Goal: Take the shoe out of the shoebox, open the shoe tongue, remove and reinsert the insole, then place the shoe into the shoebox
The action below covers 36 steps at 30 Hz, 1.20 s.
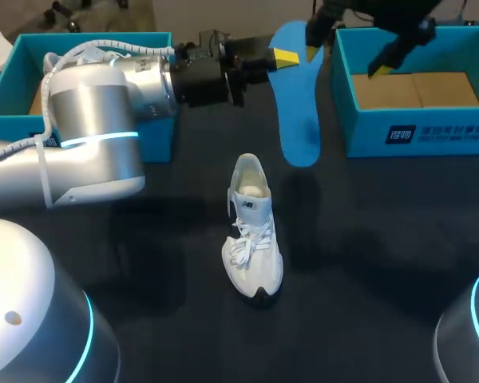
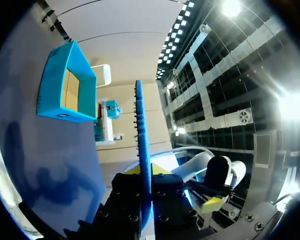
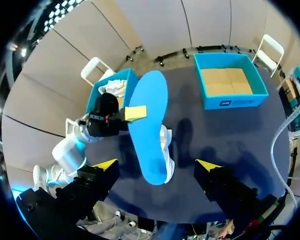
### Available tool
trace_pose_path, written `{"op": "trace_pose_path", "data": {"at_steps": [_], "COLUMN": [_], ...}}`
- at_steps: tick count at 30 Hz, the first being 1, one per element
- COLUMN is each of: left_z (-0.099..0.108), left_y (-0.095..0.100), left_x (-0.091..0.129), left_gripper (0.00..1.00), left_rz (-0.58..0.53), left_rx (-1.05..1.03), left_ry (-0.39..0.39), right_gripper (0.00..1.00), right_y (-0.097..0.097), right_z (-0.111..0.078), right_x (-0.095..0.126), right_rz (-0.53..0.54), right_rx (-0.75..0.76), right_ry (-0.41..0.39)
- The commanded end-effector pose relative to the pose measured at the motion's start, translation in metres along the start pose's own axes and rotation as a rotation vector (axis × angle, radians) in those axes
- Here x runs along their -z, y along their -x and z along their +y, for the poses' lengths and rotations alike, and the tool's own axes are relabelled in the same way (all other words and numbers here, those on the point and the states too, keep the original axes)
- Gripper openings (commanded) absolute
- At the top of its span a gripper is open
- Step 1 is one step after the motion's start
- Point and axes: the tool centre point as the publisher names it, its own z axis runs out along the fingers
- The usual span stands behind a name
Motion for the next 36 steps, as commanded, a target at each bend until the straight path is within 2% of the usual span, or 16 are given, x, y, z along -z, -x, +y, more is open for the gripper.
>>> {"op": "trace_pose_path", "data": {"at_steps": [1,5,8,10,21,22,36], "left_z": [0.000,0.000,0.000,0.000,0.000,0.000,0.000], "left_y": [0.001,0.001,0.001,0.001,0.001,0.001,0.001], "left_x": [-0.001,-0.001,-0.001,-0.001,-0.001,-0.001,-0.001], "left_gripper": [0.00,0.00,0.00,0.00,0.00,0.00,0.00], "left_rz": [0.001,0.001,0.001,0.001,0.001,0.001,0.001], "left_rx": [0.000,0.000,0.000,0.000,0.000,0.000,0.000], "left_ry": [-0.002,-0.002,-0.002,-0.002,-0.002,-0.002,-0.002], "right_gripper": [1.00,1.00,1.00,1.00,1.00,1.00,1.00], "right_y": [0.023,0.034,0.042,0.047,0.054,0.055,0.056], "right_z": [-0.009,-0.010,-0.010,-0.009,0.012,0.013,0.015], "right_x": [-0.010,-0.016,-0.023,-0.026,-0.023,-0.023,-0.022], "right_rz": [0.516,0.623,0.744,0.775,1.000,0.981,0.973], "right_rx": [-0.012,-0.021,-0.011,-0.008,-0.017,-0.064,-0.055], "right_ry": [0.027,0.029,0.012,-0.018,-0.037,-0.047,-0.063]}}
